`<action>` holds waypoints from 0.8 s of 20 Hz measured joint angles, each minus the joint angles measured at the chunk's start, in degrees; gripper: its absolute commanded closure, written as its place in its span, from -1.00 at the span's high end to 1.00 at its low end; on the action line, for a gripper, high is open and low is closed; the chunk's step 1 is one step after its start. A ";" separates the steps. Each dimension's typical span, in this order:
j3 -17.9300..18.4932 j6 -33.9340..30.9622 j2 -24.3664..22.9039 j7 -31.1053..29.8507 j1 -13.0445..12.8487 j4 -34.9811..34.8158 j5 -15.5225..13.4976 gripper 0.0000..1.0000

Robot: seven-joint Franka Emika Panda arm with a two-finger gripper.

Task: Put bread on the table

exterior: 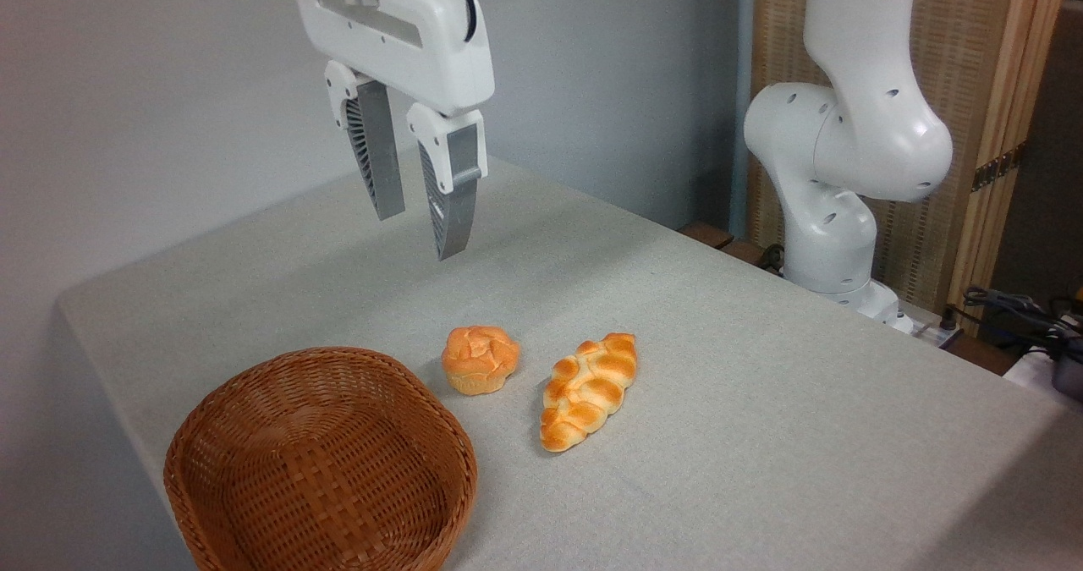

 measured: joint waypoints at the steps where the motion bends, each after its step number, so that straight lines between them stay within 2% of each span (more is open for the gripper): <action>1: -0.04 -0.10 0.48 0.00 -0.05 0.34 0.00 1.00; 5: -0.06 -0.19 0.89 0.04 -0.26 0.74 0.70 1.00; 9: 0.30 -0.34 0.96 0.05 -1.57 0.74 1.85 1.00; 16: 0.73 -0.67 1.31 0.04 -1.72 0.37 2.14 1.00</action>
